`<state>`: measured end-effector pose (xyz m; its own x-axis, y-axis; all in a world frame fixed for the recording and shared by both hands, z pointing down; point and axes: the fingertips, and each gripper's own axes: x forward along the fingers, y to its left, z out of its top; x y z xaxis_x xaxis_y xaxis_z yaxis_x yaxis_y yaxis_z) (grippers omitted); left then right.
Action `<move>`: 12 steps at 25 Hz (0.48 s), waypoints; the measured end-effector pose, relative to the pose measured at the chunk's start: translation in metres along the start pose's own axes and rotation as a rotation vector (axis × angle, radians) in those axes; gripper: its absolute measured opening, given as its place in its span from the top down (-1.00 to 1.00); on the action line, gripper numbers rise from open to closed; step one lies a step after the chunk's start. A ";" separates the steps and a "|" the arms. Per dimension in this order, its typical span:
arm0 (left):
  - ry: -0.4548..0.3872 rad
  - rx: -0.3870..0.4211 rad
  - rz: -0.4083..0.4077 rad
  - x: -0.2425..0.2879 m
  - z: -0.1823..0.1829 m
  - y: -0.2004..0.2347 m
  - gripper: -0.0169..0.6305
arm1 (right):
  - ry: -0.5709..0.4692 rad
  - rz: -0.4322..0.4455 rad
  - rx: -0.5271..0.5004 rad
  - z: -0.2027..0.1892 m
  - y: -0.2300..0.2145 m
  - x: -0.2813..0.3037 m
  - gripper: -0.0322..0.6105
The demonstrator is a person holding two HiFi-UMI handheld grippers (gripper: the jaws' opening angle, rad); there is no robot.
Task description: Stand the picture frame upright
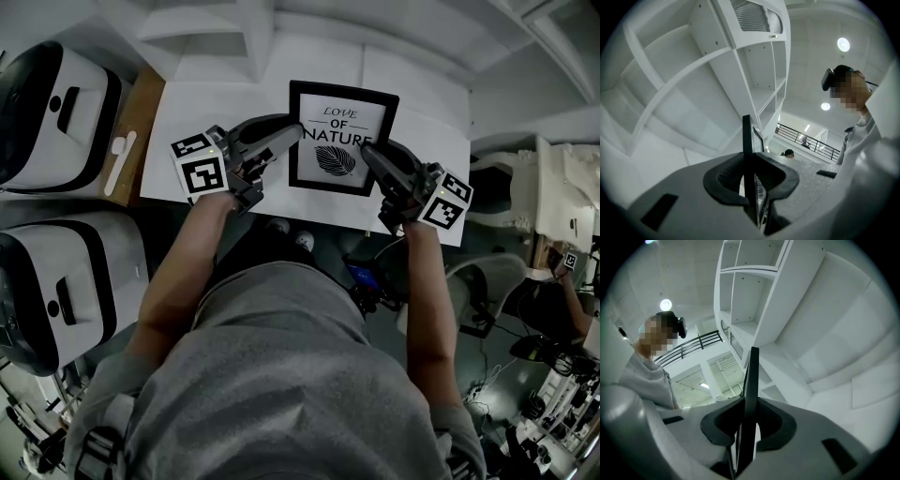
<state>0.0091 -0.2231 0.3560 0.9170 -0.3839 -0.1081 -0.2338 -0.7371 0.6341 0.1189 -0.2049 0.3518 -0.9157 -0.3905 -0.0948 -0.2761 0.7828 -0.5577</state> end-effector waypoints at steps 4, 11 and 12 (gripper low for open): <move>0.015 0.027 0.000 0.001 0.001 -0.004 0.72 | -0.026 -0.039 -0.008 -0.001 0.002 -0.002 0.68; 0.019 0.021 -0.029 0.001 -0.002 -0.002 0.72 | -0.037 -0.069 -0.024 -0.004 0.004 -0.004 0.68; 0.019 0.019 -0.035 0.002 -0.002 -0.001 0.72 | -0.039 -0.075 -0.026 -0.003 0.003 -0.004 0.68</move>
<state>0.0115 -0.2223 0.3566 0.9306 -0.3475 -0.1152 -0.2078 -0.7603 0.6154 0.1204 -0.1991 0.3531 -0.8804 -0.4664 -0.0859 -0.3511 0.7629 -0.5429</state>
